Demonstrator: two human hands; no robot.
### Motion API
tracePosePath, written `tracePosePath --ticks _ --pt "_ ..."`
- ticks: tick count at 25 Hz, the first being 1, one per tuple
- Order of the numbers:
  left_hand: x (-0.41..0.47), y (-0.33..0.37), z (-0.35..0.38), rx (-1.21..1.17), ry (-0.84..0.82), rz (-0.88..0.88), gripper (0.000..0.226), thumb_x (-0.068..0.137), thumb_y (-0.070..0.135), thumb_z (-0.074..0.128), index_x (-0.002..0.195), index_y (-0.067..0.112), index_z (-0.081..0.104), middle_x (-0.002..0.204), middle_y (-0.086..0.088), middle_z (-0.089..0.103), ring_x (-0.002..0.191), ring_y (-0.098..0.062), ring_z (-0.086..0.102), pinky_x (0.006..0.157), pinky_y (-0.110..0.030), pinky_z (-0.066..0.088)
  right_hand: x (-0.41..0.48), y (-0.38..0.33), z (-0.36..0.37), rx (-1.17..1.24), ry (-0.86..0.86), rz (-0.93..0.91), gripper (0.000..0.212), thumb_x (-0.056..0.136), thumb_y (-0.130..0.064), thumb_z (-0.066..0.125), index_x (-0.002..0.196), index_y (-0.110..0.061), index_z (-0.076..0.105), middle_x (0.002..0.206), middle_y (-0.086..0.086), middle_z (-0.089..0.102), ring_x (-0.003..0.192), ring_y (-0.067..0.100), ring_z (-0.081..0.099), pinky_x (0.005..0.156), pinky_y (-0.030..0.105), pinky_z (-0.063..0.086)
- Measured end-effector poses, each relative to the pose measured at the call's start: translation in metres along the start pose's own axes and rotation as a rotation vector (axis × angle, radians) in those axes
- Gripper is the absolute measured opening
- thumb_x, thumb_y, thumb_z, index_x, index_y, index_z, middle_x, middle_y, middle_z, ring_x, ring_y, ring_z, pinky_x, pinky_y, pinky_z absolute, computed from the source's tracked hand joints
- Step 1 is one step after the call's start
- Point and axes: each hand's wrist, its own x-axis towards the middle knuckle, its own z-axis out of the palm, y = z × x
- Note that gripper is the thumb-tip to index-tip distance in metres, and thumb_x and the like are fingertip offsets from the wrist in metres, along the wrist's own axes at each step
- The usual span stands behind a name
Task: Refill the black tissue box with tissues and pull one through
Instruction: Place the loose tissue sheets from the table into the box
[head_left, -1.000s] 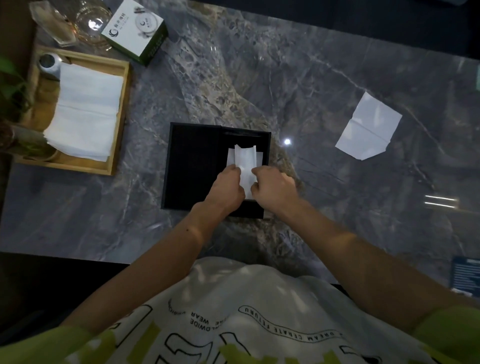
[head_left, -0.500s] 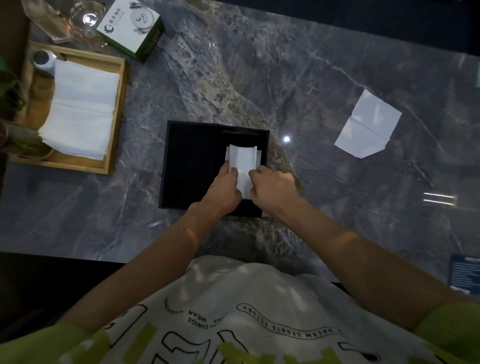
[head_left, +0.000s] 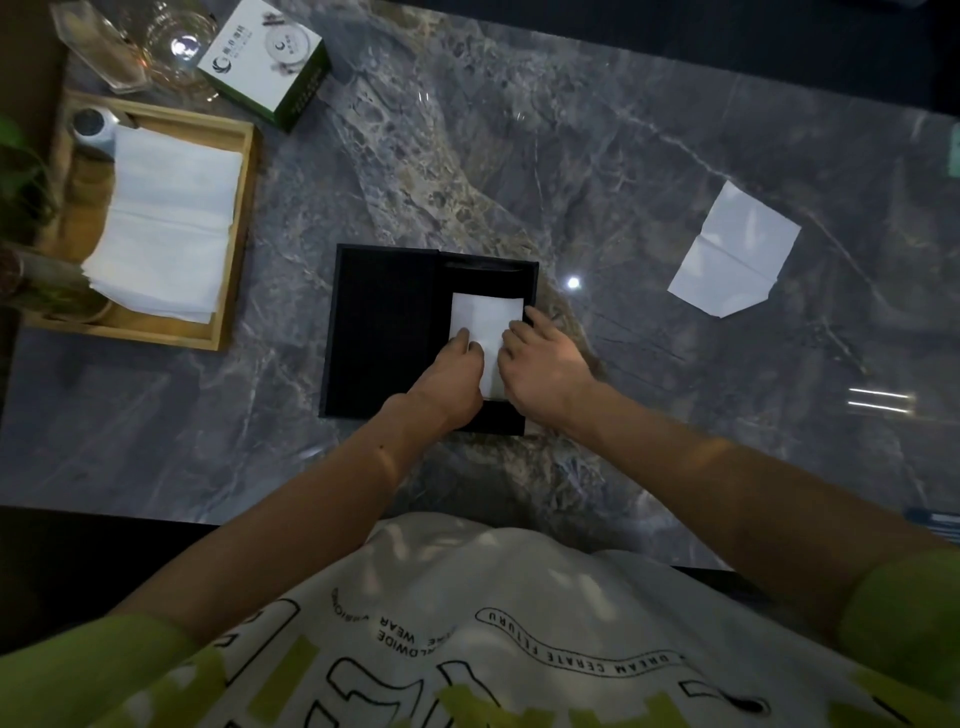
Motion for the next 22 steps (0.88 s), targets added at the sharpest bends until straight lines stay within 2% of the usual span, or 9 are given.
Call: tracePosePath --ticks 1,3,4,11,13,15,17,19,22 --pt "0.001 0.0 0.001 -0.002 -0.012 -0.011 0.047 0.089 0.002 0.048 0.134 -0.008 0.038 0.154 -0.028 0.017 0.14 -0.039 0.029 0.116 -0.04 0.028 0.002 -0.001 -0.002 -0.013 -0.053 0.0 0.022 0.082 -0.029 0.066 0.093 -0.012 0.074 0.102 0.011 0.071 0.112 0.032 0.058 0.115 0.054 0.022" --pt "0.004 0.002 0.001 -0.008 -0.024 -0.022 0.044 0.089 0.004 0.049 0.131 -0.007 0.041 0.152 -0.027 0.022 0.135 -0.041 0.035 0.113 -0.043 0.032 0.006 -0.004 -0.003 -0.091 -0.111 -0.027 0.033 0.094 -0.035 0.048 0.112 -0.017 0.069 0.119 0.009 0.064 0.126 0.031 0.046 0.119 0.054 -0.001" --pt "0.005 0.002 0.002 -0.007 -0.025 -0.024 0.044 0.089 0.005 0.05 0.131 -0.007 0.042 0.152 -0.027 0.022 0.135 -0.041 0.035 0.113 -0.043 0.032 0.007 -0.004 -0.005 -0.125 -0.145 -0.032 0.038 0.097 -0.036 0.04 0.118 -0.018 0.066 0.123 0.009 0.062 0.128 0.032 0.043 0.119 0.053 -0.007" --pt "0.005 0.0 0.002 -0.032 -0.022 -0.031 0.047 0.089 0.005 0.05 0.133 -0.006 0.042 0.155 -0.025 0.021 0.138 -0.04 0.033 0.114 -0.043 0.031 0.009 -0.002 -0.006 -0.118 -0.179 -0.044 0.042 0.097 -0.037 0.037 0.123 -0.017 0.063 0.128 0.01 0.058 0.13 0.031 0.041 0.119 0.051 -0.01" --pt "0.001 0.003 -0.001 -0.064 0.027 -0.027 0.039 0.089 0.002 0.048 0.128 -0.005 0.048 0.149 -0.023 0.031 0.132 -0.038 0.041 0.11 -0.043 0.036 0.007 0.001 -0.001 -0.027 -0.105 -0.035 0.042 0.095 -0.036 0.039 0.12 -0.014 0.065 0.13 0.013 0.057 0.133 0.032 0.039 0.12 0.049 -0.005" --pt "-0.004 0.003 -0.006 -0.094 0.105 -0.015 0.039 0.089 0.0 0.046 0.128 -0.004 0.05 0.147 -0.021 0.035 0.131 -0.036 0.043 0.109 -0.042 0.038 0.0 0.006 0.003 0.112 0.051 -0.043 0.043 0.092 -0.029 0.039 0.108 -0.005 0.07 0.125 0.019 0.061 0.129 0.036 0.047 0.12 0.05 0.016" --pt "-0.011 0.006 -0.012 -0.142 0.192 0.023 0.045 0.09 0.0 0.045 0.134 -0.001 0.048 0.151 -0.019 0.035 0.136 -0.032 0.04 0.112 -0.037 0.034 -0.014 0.015 0.008 0.278 0.261 -0.003 0.041 0.088 -0.022 0.04 0.1 0.001 0.071 0.119 0.022 0.064 0.121 0.038 0.056 0.112 0.05 0.036" --pt "-0.017 0.012 -0.02 -0.231 0.307 0.065 0.047 0.091 0.001 0.046 0.137 0.002 0.046 0.148 -0.016 0.042 0.135 -0.029 0.043 0.113 -0.035 0.034 -0.027 0.028 0.012 0.456 0.386 0.086 0.039 0.087 -0.021 0.043 0.11 0.0 0.066 0.123 0.02 0.061 0.119 0.036 0.054 0.107 0.047 0.041" --pt "-0.02 0.042 -0.036 -0.349 0.451 0.142 0.044 0.094 0.01 0.047 0.138 0.008 0.046 0.14 -0.011 0.051 0.129 -0.024 0.048 0.107 -0.037 0.04 -0.051 0.052 0.018 0.588 0.483 0.256 0.045 0.084 -0.021 0.047 0.123 -0.001 0.057 0.126 0.02 0.056 0.114 0.036 0.053 0.098 0.044 0.045"
